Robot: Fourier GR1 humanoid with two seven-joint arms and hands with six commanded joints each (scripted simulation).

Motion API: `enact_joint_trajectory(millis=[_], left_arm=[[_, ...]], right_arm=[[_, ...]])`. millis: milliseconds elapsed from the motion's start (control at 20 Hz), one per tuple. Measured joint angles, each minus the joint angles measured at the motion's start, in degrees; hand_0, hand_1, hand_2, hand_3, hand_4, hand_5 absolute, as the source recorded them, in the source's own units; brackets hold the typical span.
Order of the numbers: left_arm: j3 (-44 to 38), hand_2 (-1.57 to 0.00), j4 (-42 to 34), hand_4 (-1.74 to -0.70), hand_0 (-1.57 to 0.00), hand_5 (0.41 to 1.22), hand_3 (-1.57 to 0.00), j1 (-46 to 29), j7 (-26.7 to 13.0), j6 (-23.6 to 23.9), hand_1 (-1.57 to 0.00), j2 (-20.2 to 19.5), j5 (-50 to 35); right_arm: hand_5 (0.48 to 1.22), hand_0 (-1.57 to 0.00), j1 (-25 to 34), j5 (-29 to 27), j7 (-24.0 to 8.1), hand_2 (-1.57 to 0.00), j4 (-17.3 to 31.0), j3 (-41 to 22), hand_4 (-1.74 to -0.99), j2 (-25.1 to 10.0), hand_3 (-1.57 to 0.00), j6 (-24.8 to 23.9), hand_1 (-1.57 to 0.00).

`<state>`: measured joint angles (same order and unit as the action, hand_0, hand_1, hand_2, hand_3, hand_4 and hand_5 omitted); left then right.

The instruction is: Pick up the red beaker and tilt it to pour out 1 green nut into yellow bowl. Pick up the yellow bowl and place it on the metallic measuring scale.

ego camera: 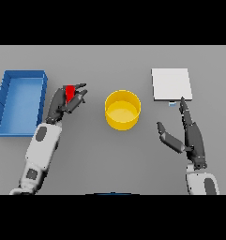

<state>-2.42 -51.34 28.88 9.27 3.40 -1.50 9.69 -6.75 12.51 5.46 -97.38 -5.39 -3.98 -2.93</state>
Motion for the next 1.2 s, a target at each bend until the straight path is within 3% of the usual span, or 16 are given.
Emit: enact_joint_trajectory(millis=[50, 200, 450, 600, 700, 1000, 1200], left_arm=[[-0.09, -1.46, -0.1, -1.59, -1.45, 1.151, -1.41, 0.22, -1.06, 0.76, -1.45, 0.22, -0.29], [-1.0, -1.51, -1.56, -1.66, -1.51, 1.128, -1.49, 0.73, 1.02, 1.84, -1.51, 0.51, -2.83], [0.79, -1.55, -8.17, -1.72, -1.55, 1.114, -1.54, 0.41, -0.53, 3.27, -1.55, -0.73, -3.71], [5.37, -1.56, -11.98, -1.73, -1.56, 1.121, -1.56, 1.06, -4.62, 2.55, -1.56, -3.38, -0.01], [9.34, -1.56, -12.38, -1.73, -1.56, 1.125, -1.56, 2.9, -9.96, 1.4, -1.56, -5.73, 4.02], [15.5, -1.57, -11.31, -1.73, -1.57, 1.114, -1.56, 6.29, -14.59, 0.88, -1.57, -7.2, 9.21], [22.22, -1.57, -10.65, -1.74, -1.57, 1.133, -1.57, 10.19, -20.92, 0.59, -1.57, -9.98, 17.4]], right_arm=[[0.643, 0.0, 0.1, -0.55, -0.31, 0.0, -0.18, 0.32, -1.257, -0.39, 0.0, 0.42, 0.0], [0.646, 0.0, 0.36, -0.31, -0.2, 0.0, -0.76, 0.29, -1.258, -0.38, 0.0, 0.08, 0.0], [0.654, 0.0, 0.41, 0.46, 0.4, 0.0, 0.01, 0.23, -1.263, -0.79, 0.0, -0.04, 0.0], [0.663, 0.0, 0.1, 1.61, 1.08, 0.0, -0.25, -0.64, -1.257, -0.29, 0.0, -0.44, 0.0], [0.671, 0.0, 0.09, 1.74, 0.57, 0.0, -0.48, -0.3, -1.256, -0.99, 0.0, -0.36, 0.0], [0.68, 0.0, -0.31, 2.06, -0.52, 0.0, -0.61, -0.57, -1.254, -0.89, 0.0, -0.27, 0.0], [0.687, 0.0, 0.13, 1.84, -1.83, 0.0, -0.76, -0.67, -1.254, -0.75, 0.0, 0.04, 0.0]])
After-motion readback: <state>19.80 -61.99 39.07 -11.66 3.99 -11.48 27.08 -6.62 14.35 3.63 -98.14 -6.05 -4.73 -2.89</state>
